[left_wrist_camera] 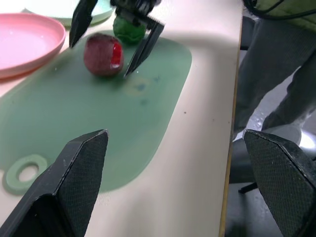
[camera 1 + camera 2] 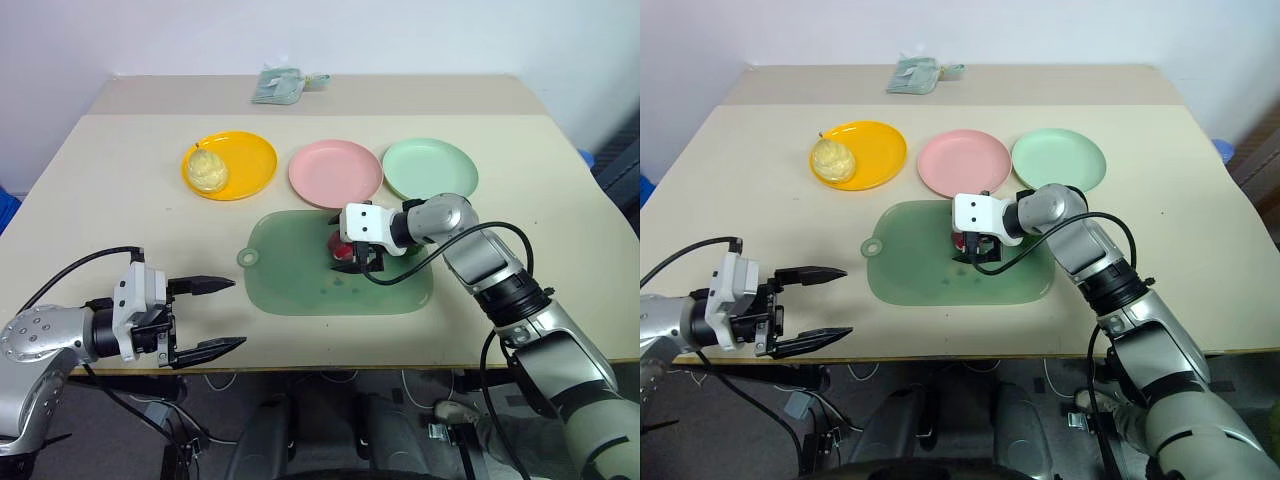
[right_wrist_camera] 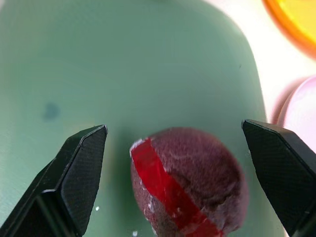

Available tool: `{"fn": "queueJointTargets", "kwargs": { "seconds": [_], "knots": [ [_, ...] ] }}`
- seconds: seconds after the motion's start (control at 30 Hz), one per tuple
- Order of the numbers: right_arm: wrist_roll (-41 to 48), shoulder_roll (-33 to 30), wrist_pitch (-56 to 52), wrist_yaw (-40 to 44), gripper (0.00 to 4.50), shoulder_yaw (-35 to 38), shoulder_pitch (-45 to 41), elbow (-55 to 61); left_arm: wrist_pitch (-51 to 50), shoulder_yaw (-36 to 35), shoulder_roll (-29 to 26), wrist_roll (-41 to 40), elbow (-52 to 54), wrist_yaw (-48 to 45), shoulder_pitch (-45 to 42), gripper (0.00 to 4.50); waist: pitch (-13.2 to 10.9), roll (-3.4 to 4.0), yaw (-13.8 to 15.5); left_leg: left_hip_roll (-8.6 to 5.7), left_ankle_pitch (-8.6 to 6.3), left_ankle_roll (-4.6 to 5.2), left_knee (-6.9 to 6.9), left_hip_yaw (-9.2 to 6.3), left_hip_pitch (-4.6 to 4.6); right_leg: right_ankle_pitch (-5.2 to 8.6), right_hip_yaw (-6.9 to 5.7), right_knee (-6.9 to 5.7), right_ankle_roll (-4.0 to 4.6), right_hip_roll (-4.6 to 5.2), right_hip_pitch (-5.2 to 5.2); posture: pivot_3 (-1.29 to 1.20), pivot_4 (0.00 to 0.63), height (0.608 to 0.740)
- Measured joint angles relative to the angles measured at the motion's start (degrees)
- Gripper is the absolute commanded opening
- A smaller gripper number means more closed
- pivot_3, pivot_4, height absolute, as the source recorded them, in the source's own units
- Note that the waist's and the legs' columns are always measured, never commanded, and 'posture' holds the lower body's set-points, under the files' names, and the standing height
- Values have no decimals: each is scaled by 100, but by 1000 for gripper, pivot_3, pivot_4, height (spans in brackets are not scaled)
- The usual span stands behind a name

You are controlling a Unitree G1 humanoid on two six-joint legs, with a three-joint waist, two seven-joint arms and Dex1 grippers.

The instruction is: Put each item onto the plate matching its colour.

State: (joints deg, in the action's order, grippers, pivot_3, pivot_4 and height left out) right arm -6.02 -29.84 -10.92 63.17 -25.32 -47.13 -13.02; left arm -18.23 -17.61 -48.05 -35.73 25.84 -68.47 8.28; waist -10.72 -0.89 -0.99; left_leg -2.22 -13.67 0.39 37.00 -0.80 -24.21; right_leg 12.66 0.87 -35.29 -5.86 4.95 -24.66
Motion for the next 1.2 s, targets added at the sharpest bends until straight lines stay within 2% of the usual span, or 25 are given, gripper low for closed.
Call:
{"fn": "queueJointTargets", "kwargs": {
  "seconds": [0.07,0.33,0.4,0.5,0.6,0.7,0.87,0.97,1.03,1.2],
  "knots": [
    [-22,24,7,-3,2689,0,-12,-42,-12,-1,0,-1,18,41,5,4500,0,0,-2,0,0,0,0,0,0,0,0,-1,0,-1,-1,0,150,740],
    [24,115,-37,46,2689,74,-148,-63,-45,-1,26,-46,148,275,49,4500,0,1,-3,0,0,0,0,0,0,0,-1,-3,0,-2,-1,0,150,740],
    [292,349,-246,37,2689,294,-283,-71,-51,-5,62,-87,150,344,57,4500,-3,5,-7,0,0,0,1,0,0,0,0,-5,-1,-2,-2,0,150,740],
    [622,922,-209,-364,2689,761,-1087,-494,-95,6,104,-119,235,490,-4,4500,-7,11,-48,1,3,-5,-1,7,0,-1,3,-25,-2,-5,-18,0,150,740],
    [653,1285,783,-1021,2689,1260,-2205,-1977,-136,6,178,-156,313,655,-15,4500,-6,10,-42,1,4,-8,-5,7,1,-2,-6,-25,-2,-7,-19,0,150,740],
    [644,1666,1658,-1697,2689,1596,-2872,-3560,-163,33,232,-182,368,807,-19,4500,-3,5,-45,1,4,-9,-8,7,3,-1,-9,-21,0,-7,-14,0,150,740],
    [311,2077,2481,-2636,2689,1642,-3090,-5462,-200,44,345,-205,491,1102,-35,4500,-5,9,-98,0,8,-14,-16,7,2,-2,-7,-24,0,-10,-20,0,150,740],
    [181,2244,2621,-3043,3645,1698,-3095,-6033,-265,57,383,-209,644,1238,-10,4500,-5,9,-163,1,12,-21,-26,7,2,-3,-3,-28,-1,-17,-28,0,150,740],
    [73,2278,2648,-3238,4440,1701,-3094,-6213,-271,63,395,-217,688,1298,-10,4500,-6,10,-180,2,17,-28,-37,8,2,-2,-1,-35,0,-21,-37,0,150,740],
    [-62,2358,2651,-3504,4440,1759,-3066,-6367,-273,69,496,-226,707,1462,-7,4500,-6,10,-177,6,27,-42,-49,11,3,3,1,-68,9,-26,-58,0,150,740]
  ]
}}
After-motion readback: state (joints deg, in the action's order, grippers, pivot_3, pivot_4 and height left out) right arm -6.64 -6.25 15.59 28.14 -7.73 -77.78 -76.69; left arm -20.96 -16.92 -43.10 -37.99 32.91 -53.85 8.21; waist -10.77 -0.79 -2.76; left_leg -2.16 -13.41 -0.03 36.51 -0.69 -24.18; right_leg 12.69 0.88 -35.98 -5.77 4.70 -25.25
